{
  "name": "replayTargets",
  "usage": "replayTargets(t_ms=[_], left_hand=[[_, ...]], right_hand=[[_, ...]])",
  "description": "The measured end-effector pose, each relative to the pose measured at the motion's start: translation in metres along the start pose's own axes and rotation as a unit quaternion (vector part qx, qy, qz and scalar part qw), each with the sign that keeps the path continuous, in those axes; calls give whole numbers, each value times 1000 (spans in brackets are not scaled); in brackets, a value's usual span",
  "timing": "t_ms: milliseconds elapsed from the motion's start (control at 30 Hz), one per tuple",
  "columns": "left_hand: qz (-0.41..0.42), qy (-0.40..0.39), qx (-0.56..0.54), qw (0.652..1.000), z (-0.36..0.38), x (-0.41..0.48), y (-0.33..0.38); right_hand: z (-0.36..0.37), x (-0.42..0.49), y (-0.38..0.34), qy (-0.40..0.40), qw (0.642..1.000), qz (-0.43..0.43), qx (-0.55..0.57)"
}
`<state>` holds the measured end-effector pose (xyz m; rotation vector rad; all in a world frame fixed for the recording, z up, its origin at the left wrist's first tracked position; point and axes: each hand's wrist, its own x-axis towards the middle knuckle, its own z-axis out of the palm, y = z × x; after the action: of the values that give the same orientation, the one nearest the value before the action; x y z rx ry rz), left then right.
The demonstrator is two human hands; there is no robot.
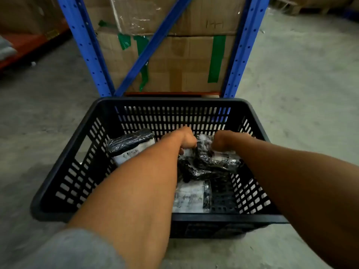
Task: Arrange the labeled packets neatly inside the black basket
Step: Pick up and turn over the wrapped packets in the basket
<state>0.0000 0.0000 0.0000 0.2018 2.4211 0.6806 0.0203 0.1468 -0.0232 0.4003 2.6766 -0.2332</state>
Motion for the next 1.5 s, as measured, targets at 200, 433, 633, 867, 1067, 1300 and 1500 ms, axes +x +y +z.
replayTargets(t_ms=[200, 433, 633, 867, 1067, 1300, 1500], left_hand=[[-57, -31, -19, 998, 23, 33, -12], [-87, -119, 143, 979, 55, 71, -30], [-149, 138, 14, 979, 49, 75, -20], [-149, -60, -268, 950, 33, 58, -3], [-177, -101, -280, 938, -5, 50, -33], [-191, -129, -353, 907, -7, 39, -69], [-172, -155, -438, 869, 4, 45, -79]], right_hand=[[21, 8, 13, 25, 998, 48, 25], [45, 19, 7, 86, 994, 59, -14], [44, 16, 7, 71, 996, 52, -28], [33, 9, 11, 79, 987, 78, 117], [24, 10, 16, 70, 957, 99, 264], [36, 22, -2, -193, 913, 74, 352], [55, 36, 9, -150, 906, 86, 386]])
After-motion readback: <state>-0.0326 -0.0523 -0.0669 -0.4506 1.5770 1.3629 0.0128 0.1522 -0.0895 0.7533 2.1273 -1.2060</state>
